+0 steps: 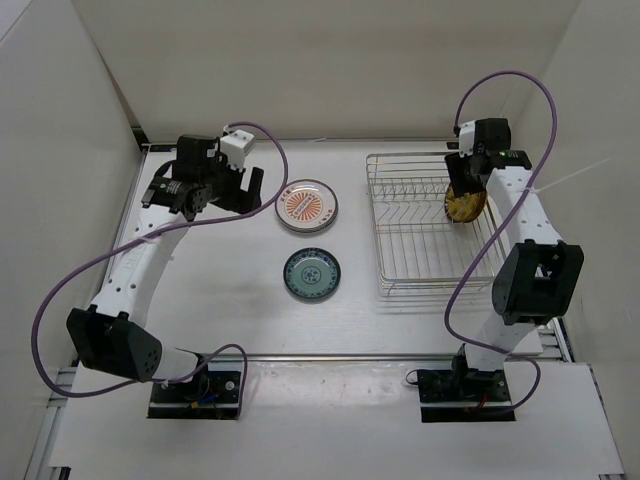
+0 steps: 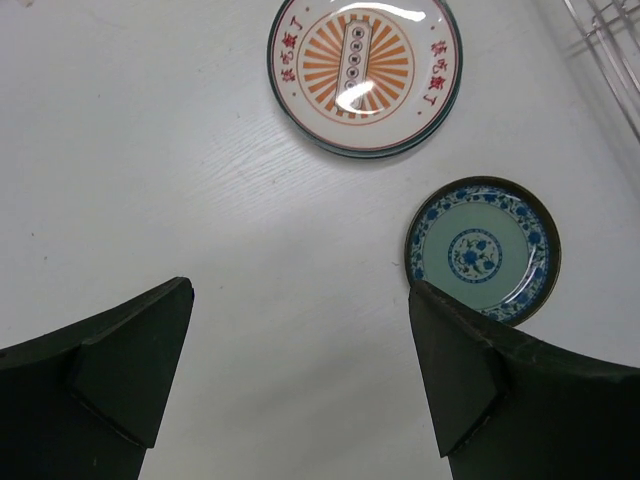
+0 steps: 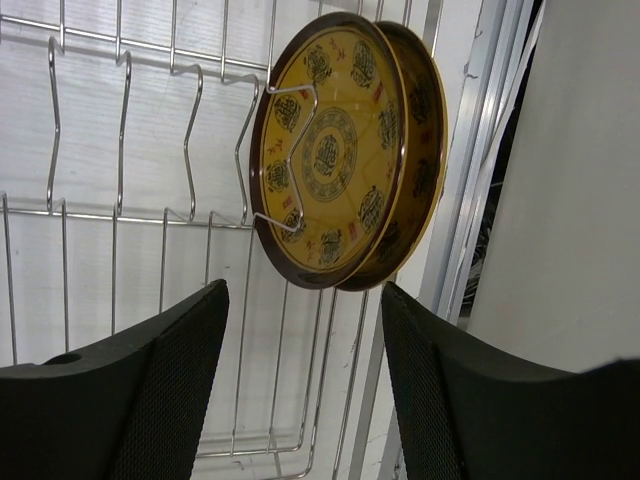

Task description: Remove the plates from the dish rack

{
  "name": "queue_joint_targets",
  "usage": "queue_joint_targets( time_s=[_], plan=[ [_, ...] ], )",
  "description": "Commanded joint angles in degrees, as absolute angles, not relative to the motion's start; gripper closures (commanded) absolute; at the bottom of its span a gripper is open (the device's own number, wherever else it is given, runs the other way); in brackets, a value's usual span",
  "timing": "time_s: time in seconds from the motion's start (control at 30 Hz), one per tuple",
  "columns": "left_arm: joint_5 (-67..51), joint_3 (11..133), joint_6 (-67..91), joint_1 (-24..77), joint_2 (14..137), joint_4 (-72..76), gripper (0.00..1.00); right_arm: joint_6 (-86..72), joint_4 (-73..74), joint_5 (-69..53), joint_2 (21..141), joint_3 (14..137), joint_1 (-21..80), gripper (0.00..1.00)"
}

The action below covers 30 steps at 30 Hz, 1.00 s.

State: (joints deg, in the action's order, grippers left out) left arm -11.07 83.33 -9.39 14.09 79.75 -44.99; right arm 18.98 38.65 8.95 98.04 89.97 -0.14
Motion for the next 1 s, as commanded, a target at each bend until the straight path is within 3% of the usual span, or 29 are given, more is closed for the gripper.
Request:
queue_joint_targets(
  time_s=[0.0, 0.57, 0.97],
  plan=[
    [-8.1, 81.7, -9.1, 13.2, 77.1, -45.4, 0.00, 20.3, 35.9, 9.3, 100.1, 93.2, -0.4, 0.33],
    [-10.3, 79.4, -8.5, 10.6, 76.0, -43.8, 0.00, 22.0, 35.9, 10.7, 107.0, 99.4, -1.9, 0.33],
    [-10.8, 79.4, -8.0, 9.0, 75.5, -44.3, 0.00, 20.8, 36.5, 9.0, 109.3, 100.1, -1.9, 0.40]
  ],
)
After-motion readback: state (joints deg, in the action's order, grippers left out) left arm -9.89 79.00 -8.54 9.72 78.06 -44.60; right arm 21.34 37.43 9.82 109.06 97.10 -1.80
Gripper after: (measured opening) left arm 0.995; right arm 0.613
